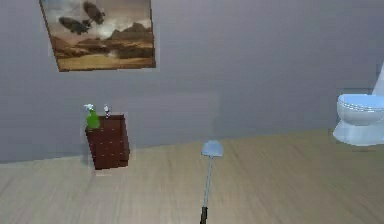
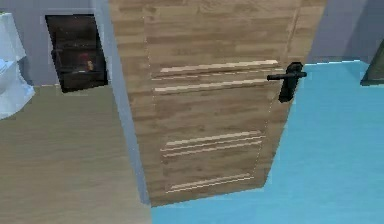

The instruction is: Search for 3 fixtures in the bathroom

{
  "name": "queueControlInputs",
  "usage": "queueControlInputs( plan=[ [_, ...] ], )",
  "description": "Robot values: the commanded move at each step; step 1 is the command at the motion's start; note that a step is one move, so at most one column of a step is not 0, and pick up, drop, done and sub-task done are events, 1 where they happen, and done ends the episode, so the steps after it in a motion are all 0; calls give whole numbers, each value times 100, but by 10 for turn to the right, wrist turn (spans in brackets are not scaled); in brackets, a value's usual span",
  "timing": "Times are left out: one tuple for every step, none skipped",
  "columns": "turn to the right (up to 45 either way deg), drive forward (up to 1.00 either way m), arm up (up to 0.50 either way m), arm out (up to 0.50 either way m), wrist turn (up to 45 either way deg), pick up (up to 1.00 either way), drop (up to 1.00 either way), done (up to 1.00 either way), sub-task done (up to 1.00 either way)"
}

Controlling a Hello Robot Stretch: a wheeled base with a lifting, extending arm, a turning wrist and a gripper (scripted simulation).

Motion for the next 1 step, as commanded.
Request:
queueControlInputs(
  plan=[
    [0,20,0,0,0,0,0,0,0]
  ],
)
